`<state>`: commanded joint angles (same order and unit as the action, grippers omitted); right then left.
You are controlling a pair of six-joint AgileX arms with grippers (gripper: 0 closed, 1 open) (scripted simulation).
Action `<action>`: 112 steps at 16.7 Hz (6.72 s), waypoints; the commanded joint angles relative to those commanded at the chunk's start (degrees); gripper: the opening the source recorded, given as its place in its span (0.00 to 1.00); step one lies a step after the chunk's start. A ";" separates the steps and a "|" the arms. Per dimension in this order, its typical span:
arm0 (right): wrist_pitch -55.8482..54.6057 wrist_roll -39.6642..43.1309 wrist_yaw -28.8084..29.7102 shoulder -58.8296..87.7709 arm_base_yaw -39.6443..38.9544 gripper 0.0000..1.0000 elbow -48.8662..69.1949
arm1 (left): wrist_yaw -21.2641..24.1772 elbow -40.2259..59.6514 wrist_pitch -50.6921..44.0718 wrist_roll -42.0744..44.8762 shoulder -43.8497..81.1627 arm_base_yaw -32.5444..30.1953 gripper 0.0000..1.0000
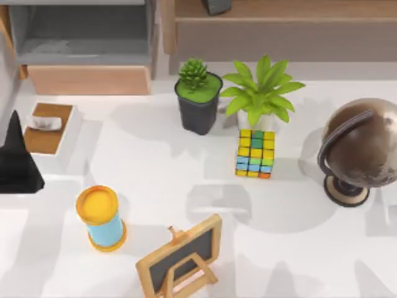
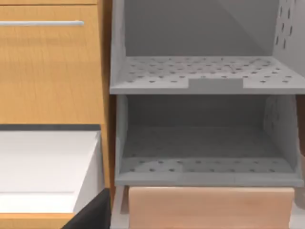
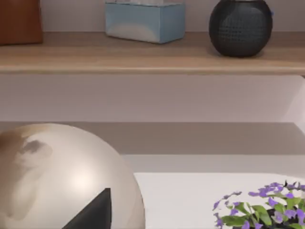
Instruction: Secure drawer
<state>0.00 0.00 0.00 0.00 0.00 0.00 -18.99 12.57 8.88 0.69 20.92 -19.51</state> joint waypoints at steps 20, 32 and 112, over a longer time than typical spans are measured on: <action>0.00 0.00 0.00 0.00 0.00 1.00 0.00 | -22.26 17.20 19.42 3.92 35.39 -22.01 1.00; 0.00 0.00 0.00 0.00 0.00 1.00 0.00 | 34.58 9.71 71.81 51.26 67.66 38.37 1.00; 0.00 0.00 0.00 0.00 0.00 1.00 0.00 | 47.00 45.37 60.11 89.78 108.24 45.09 0.00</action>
<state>0.00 0.00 0.00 0.00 0.00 0.00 28.01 57.94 68.99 90.46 129.16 25.59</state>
